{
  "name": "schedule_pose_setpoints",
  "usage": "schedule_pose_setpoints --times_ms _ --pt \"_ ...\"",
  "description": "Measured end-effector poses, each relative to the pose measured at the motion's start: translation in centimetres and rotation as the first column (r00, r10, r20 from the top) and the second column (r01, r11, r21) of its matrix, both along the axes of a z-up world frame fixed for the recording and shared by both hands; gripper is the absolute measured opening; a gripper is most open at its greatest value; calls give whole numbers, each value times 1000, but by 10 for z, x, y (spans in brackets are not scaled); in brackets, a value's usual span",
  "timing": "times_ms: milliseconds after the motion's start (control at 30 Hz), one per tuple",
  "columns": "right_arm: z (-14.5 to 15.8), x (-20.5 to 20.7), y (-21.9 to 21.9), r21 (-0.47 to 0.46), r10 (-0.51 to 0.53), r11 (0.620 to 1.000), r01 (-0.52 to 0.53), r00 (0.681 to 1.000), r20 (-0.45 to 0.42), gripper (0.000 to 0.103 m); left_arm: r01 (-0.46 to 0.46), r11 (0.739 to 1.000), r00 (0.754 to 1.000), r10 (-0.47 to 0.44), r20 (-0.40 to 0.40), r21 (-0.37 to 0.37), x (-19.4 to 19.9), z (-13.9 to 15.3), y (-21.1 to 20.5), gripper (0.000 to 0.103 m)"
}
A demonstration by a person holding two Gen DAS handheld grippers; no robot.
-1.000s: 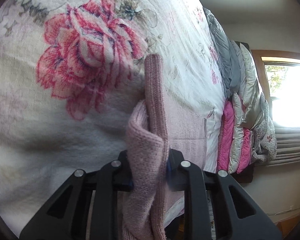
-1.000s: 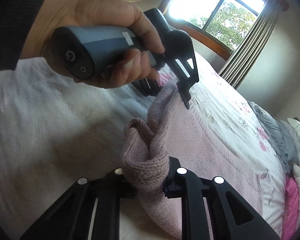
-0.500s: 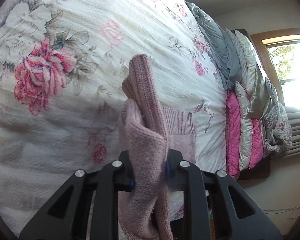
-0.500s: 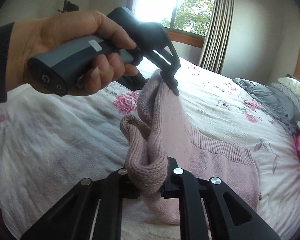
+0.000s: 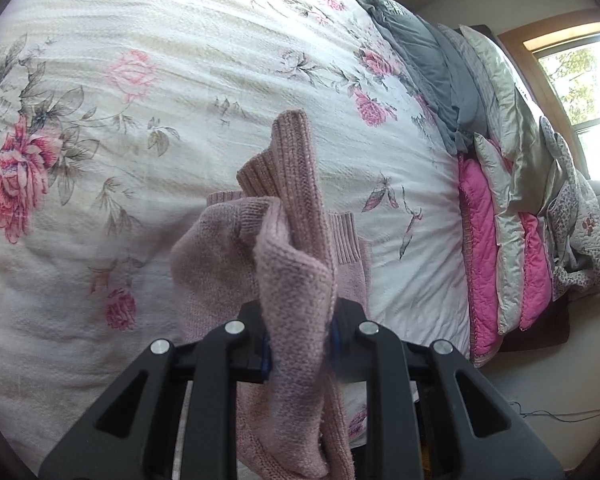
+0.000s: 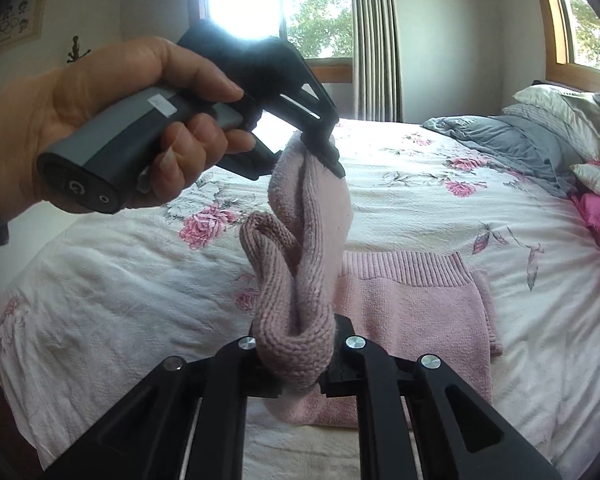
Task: Fold small clothes
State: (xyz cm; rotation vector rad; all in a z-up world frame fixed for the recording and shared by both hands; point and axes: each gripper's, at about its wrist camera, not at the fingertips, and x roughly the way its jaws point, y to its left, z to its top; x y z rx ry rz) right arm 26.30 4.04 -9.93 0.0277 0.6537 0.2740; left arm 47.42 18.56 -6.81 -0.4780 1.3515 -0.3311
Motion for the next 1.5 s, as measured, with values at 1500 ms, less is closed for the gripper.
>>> schedule_pose_setpoints --times_ms 1500 --pt "-111 -3 -180 398 -117 895 203 966 -229 11 110 871 991 -133 15 478 18 -101 -219 18"
